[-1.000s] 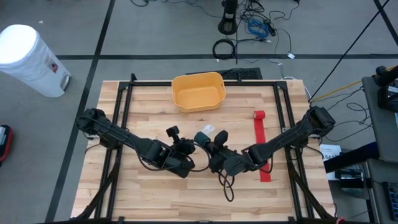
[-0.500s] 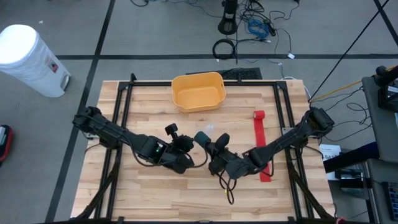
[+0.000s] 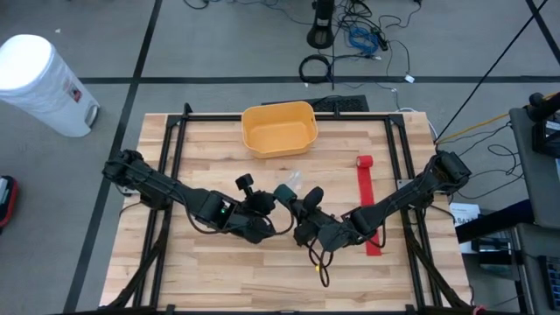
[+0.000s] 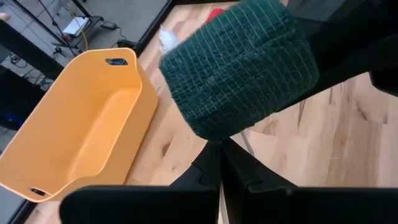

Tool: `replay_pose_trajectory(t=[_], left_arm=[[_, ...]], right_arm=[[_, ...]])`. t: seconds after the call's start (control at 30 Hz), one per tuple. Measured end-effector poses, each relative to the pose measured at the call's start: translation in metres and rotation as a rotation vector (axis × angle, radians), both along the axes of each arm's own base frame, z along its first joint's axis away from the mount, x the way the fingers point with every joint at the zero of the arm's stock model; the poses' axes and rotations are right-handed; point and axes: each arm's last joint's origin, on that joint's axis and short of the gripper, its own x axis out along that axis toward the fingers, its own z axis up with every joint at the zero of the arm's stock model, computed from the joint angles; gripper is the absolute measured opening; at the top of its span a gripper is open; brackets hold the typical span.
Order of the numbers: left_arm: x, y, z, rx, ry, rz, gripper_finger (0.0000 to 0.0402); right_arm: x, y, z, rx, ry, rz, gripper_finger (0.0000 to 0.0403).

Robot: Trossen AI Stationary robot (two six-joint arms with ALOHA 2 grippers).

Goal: Roll bandage
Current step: Put the rolled green bandage into the transparent zip bag

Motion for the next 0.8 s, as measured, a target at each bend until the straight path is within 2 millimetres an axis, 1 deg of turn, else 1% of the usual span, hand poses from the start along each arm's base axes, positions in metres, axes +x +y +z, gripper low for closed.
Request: replay_pose_trajectory(t=[0.13,0.3,0.5,0.7,0.8], left_arm=[[-0.001,0.001,0.001,0.013,-0.005,0.007,0.0002],[-0.006,0.001,0.01,0.014,-0.035,0.015,0.0002],[-0.009,-0.002,0.011,0.032,-0.046,0.018,0.0002],[-0.009,-0.001,0.012,0.072,-0.064,0.048,0.0002],[-0.008,0.0,0.013,0.074,-0.066,0.052,0.0002]], right_arm=[[-0.001,-0.001,-0.003,0.008,0.02,-0.005,0.0022],[-0.002,-0.001,-0.006,0.01,0.038,-0.008,0.0022],[-0.002,-0.001,-0.006,0.012,0.043,0.004,0.0022],[-0.001,0.002,-0.008,0.055,0.072,0.117,0.0022],[0.001,0.001,-0.008,0.076,0.071,0.134,0.0022]])
